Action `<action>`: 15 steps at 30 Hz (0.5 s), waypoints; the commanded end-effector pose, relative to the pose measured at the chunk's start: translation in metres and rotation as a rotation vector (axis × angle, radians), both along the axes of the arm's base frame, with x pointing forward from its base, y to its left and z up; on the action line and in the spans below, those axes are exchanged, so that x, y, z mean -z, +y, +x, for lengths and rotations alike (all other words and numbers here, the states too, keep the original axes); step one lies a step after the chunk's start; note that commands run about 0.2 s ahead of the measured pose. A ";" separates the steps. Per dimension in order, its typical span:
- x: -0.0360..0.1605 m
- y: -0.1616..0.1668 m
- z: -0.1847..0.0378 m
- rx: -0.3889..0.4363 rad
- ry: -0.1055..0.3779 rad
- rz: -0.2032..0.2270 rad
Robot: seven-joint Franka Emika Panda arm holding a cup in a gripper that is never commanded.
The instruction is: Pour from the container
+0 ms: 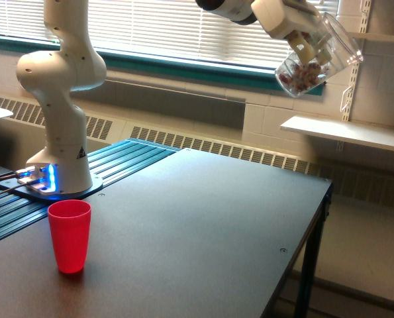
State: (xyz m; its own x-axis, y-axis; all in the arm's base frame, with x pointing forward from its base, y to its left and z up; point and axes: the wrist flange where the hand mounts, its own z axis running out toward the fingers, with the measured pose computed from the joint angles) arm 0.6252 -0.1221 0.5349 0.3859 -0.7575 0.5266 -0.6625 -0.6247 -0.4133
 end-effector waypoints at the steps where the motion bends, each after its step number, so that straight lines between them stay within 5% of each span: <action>1: 0.063 0.015 -0.009 -0.070 0.135 0.009; 8: 0.079 0.017 -0.024 -0.038 0.177 0.064; 15: 0.081 0.037 -0.046 -0.026 0.210 0.064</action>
